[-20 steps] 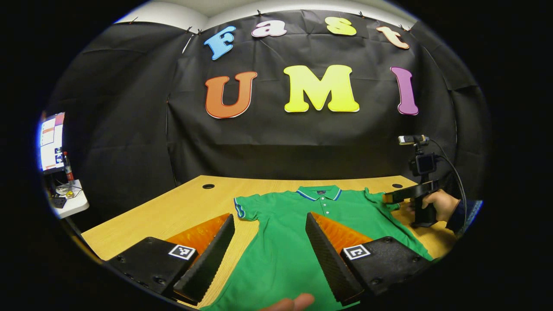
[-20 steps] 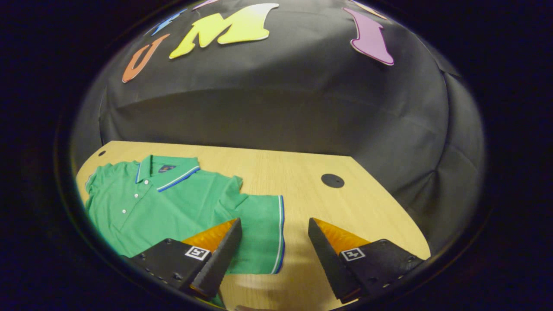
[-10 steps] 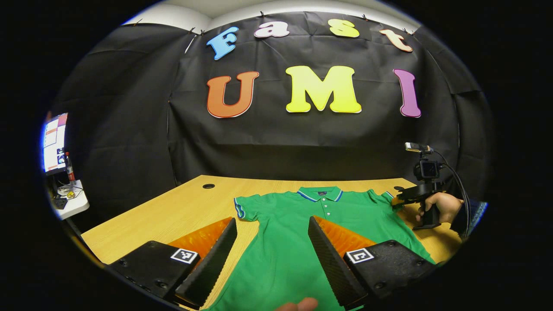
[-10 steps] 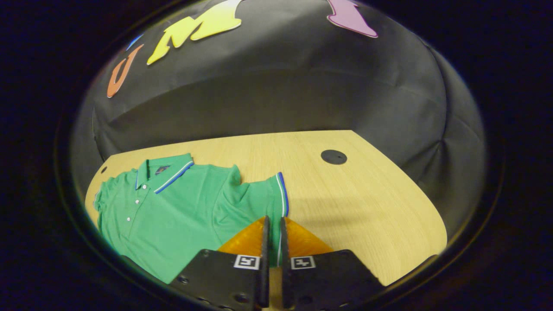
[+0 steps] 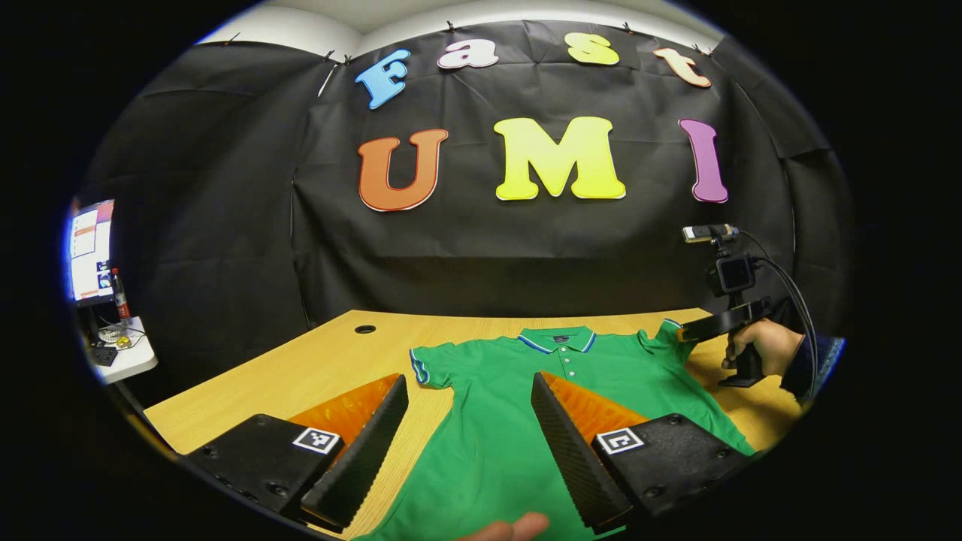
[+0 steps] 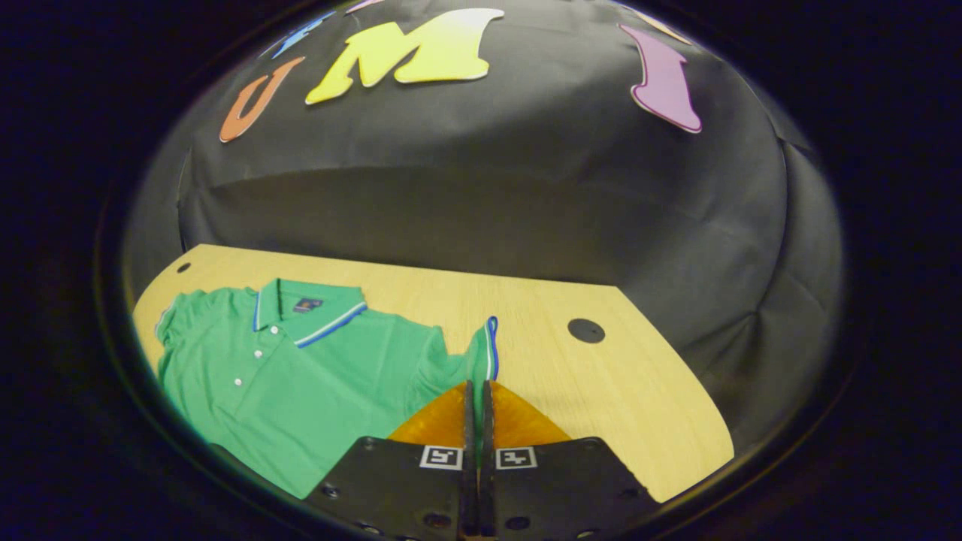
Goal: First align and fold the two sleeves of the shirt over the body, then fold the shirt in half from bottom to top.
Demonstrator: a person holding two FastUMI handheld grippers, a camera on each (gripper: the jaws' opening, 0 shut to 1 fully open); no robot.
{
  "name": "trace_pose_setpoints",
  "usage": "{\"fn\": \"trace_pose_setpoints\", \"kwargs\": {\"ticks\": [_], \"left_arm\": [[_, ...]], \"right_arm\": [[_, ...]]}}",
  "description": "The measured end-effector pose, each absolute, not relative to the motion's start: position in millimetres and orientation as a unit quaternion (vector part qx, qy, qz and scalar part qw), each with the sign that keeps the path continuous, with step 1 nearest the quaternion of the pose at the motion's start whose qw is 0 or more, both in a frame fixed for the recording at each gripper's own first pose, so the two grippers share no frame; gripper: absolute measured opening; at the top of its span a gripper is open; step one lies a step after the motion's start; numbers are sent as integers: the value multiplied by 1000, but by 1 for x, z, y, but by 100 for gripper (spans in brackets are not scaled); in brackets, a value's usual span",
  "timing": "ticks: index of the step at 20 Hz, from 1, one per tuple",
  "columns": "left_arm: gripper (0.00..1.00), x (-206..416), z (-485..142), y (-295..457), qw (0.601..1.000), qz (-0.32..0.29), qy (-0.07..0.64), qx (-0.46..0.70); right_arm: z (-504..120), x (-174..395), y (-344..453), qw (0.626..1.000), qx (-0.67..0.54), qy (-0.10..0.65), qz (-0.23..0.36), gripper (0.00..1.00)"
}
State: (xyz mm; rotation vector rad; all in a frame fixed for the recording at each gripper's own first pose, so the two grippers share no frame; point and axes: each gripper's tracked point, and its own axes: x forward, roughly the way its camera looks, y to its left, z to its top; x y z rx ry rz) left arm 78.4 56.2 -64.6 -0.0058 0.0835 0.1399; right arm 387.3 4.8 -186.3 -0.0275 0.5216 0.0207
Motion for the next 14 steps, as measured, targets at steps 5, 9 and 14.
{"fn": "trace_pose_setpoints", "kwargs": {"ticks": [5, 9, 14], "left_arm": [[100, 76, -62, 55, 997, 69, 42, -2], [100, 75, -61, 53, 997, 66, 41, -3], [100, 73, -57, 51, 997, 67, 36, -1]], "right_arm": [[-166, 381, 53, 969, -50, 236, 46, 1], [-155, 368, 112, 966, -28, 233, 111, 24], [-121, 343, 120, 972, 9, 204, 120, 89]]}}
